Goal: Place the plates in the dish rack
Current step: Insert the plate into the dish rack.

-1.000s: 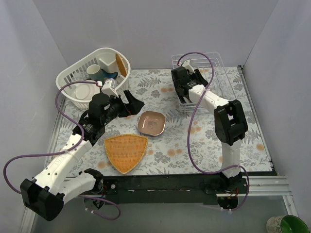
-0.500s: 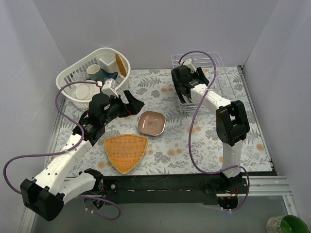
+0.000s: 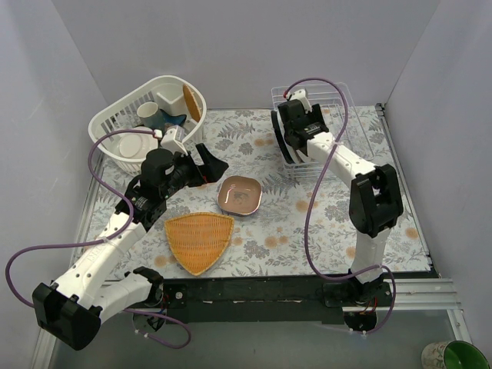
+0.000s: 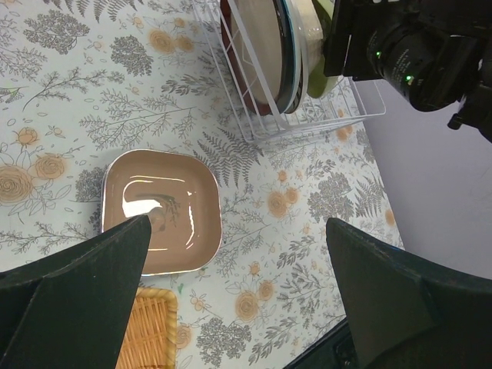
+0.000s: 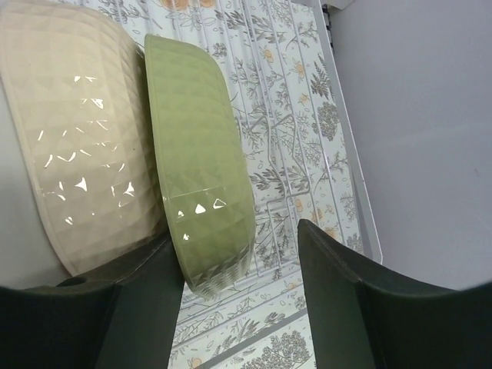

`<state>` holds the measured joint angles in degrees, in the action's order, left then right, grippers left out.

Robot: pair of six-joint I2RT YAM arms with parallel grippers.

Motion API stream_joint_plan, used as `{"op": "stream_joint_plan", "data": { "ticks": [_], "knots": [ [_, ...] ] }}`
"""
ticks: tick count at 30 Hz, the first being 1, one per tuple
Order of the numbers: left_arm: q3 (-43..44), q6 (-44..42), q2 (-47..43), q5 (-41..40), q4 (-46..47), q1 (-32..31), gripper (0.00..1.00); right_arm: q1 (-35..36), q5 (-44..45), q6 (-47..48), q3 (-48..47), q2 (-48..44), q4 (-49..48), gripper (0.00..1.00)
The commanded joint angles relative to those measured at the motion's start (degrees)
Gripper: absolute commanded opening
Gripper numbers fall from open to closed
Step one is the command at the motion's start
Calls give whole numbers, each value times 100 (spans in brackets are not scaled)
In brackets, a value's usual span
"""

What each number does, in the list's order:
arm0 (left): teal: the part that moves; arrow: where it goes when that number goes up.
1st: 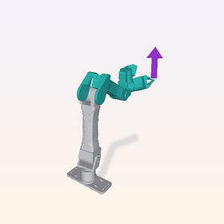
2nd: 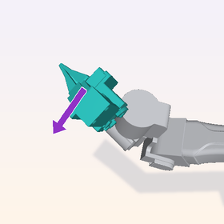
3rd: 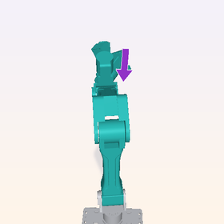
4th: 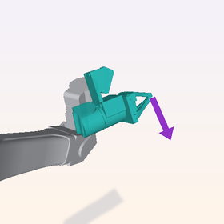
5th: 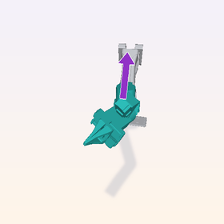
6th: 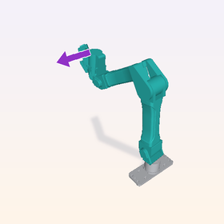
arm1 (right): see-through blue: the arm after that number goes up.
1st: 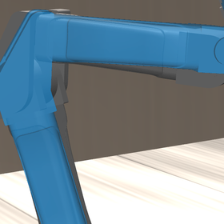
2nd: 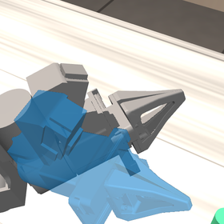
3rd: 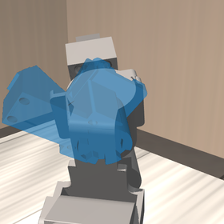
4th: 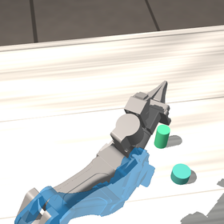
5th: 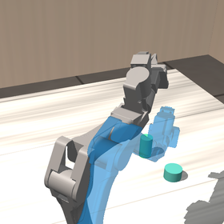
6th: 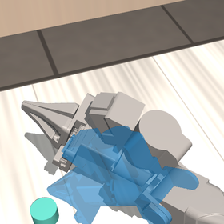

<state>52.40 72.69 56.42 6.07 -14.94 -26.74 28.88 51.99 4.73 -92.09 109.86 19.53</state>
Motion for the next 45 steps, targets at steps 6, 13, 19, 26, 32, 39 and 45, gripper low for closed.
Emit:
{"op": "stream_joint_plan", "data": {
  "ticks": [6, 13, 19, 26, 32, 39, 45],
  "knots": [
    [-37, 18, -176, 70, 26, 29, 98, 65, -865, -429, -2, -624, 68, 67],
    [-28, 9, -211, 70, 26, 29, 98, 65, -1235, -640, 104, -852, 130, 67],
    [-28, 26, -246, 35, -9, 29, 98, 56, -1595, -781, 165, -1125, 148, 68],
    [-19, 9, -263, -26, -53, 29, 98, 56, -2342, -992, 236, -1730, 174, 68],
    [-98, -70, -44, -219, -149, 29, 98, 65, -3018, -1176, 332, -2362, 517, 68],
    [-257, -299, 623, -492, -158, 20, 98, 74, -3625, -1457, 833, -3347, 1000, 68],
    [-301, -272, 1334, -843, -88, -6, 89, 74, -3634, -1493, 1360, -4025, 1132, 70]
  ]
}}
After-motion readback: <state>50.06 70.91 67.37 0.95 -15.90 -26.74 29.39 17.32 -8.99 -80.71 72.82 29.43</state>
